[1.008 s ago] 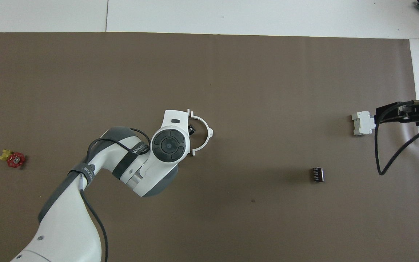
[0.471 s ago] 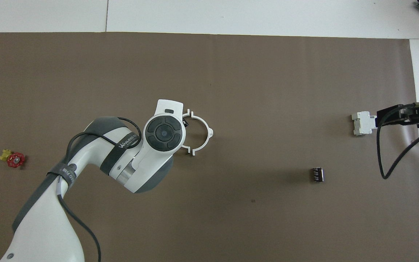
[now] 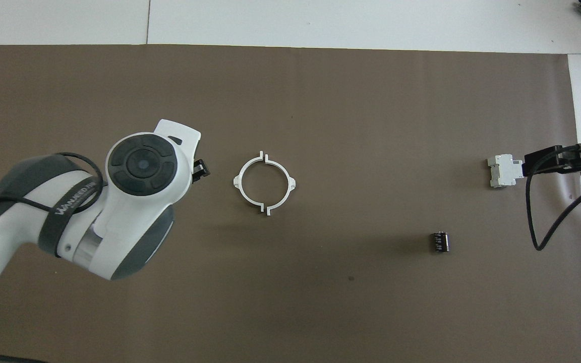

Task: Assemble drain pipe with both arms
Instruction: 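Open the left gripper and withdraw it from the joined ring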

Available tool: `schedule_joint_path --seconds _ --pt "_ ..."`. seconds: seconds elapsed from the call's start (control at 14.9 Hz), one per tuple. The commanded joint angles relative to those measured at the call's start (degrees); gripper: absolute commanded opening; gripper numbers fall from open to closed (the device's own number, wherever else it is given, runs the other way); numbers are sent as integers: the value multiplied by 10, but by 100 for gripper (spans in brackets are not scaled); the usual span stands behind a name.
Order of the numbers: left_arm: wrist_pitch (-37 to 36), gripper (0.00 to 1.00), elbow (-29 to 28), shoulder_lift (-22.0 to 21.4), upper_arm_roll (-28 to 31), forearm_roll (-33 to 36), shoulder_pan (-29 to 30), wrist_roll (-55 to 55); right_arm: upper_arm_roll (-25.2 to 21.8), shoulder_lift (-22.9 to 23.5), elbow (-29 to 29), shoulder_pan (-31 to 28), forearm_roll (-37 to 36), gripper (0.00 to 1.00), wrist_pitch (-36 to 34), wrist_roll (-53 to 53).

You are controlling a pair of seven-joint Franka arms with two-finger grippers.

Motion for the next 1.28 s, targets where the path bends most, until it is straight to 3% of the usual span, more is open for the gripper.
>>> schedule_joint_path --seconds 0.0,0.27,0.61,0.74,0.87,1.08,1.21 --pt "-43 100 -12 -70 -4 -42 84 149 1 -1 1 -7 8 100 -11 -12" --pt "-107 100 -10 -125 -3 -55 171 332 -1 -2 -1 -9 7 100 -10 -11" --pt "-137 100 -4 -146 26 -55 220 472 -1 -2 -1 -7 6 100 -10 -11" --pt "-145 100 -3 -150 37 -55 220 490 6 -2 -2 -21 3 100 -10 -14" --pt "-139 100 3 -151 41 -55 218 487 50 -1 -2 -63 0 100 -10 -14" --pt "-138 100 7 -146 44 -57 213 485 43 -1 -1 -50 -4 100 -12 -14" --pt "-146 100 29 -118 60 -68 209 489 19 -1 -1 -30 -5 100 -12 -14"
